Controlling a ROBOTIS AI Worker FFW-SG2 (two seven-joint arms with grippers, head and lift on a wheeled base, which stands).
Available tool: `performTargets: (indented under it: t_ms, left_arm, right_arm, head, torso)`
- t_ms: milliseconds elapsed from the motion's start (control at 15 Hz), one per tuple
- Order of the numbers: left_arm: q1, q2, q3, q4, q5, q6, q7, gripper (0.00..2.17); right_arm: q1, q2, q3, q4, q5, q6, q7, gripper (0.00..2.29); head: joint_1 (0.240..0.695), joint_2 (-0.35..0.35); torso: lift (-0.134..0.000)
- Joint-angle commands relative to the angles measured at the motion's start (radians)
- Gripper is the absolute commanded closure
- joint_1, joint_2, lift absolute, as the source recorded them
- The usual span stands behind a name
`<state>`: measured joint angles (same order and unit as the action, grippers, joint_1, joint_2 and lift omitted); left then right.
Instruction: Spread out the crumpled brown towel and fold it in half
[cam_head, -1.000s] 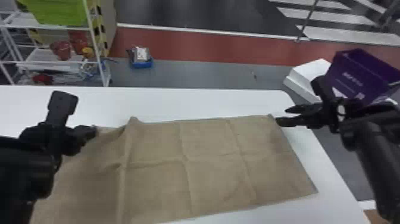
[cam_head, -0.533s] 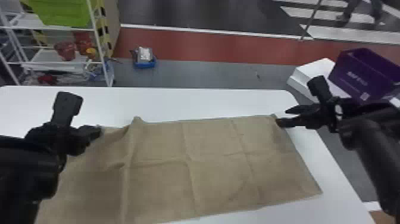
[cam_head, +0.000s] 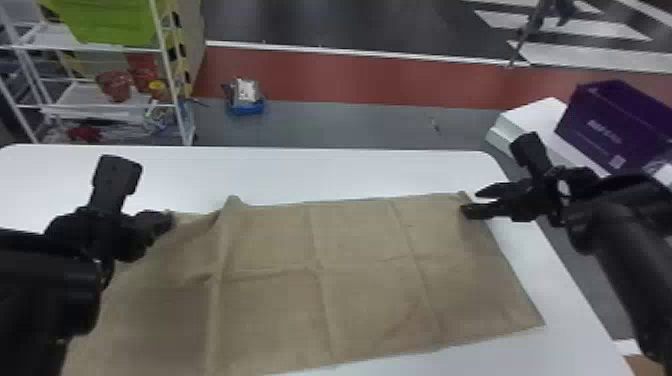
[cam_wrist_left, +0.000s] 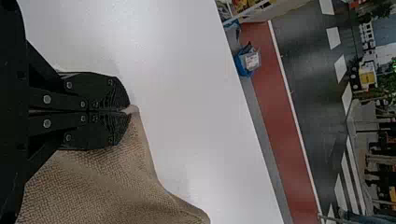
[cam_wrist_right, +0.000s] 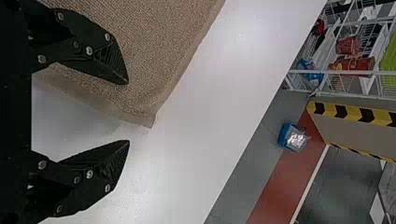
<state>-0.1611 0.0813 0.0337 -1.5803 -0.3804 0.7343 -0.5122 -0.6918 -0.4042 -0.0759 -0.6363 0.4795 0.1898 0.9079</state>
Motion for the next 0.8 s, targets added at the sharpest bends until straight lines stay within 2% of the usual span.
performTargets:
  t_ms: [0, 133, 267, 467, 733]
  left_arm:
    - [0.0, 0.002, 0.0, 0.0, 0.0, -0.002, -0.005, 1.18]
    - [0.0, 0.003, 0.0, 0.0, 0.0, -0.002, -0.005, 1.18]
    - [-0.002, 0.003, 0.005, 0.002, 0.0, -0.002, -0.005, 1.18]
    - [0.0, 0.003, 0.012, -0.004, 0.003, -0.002, -0.005, 1.18]
    - [0.014, 0.003, 0.014, -0.03, 0.005, -0.014, 0.003, 1.18]
  right_arm:
    - [-0.002, 0.002, 0.005, 0.001, 0.002, 0.003, 0.0, 0.59]
    - [-0.002, 0.004, 0.007, 0.001, 0.002, -0.003, 0.002, 0.88]
    - [0.001, 0.002, 0.005, 0.001, -0.005, -0.013, 0.016, 1.28]
    - [0.049, -0.008, -0.036, -0.054, -0.025, -0.062, 0.077, 1.4]
    - [0.173, -0.008, -0.122, -0.223, -0.048, -0.077, 0.129, 1.42]
  head:
    - [0.695, -0.145]
    - [0.695, -0.144]
    - [0.695, -0.141]
    - [0.695, -0.133]
    - [0.695, -0.132]
  torso:
    - [-0.124]
    - [-0.124]
    - [-0.124]
    - [-0.124]
    - [-0.124]
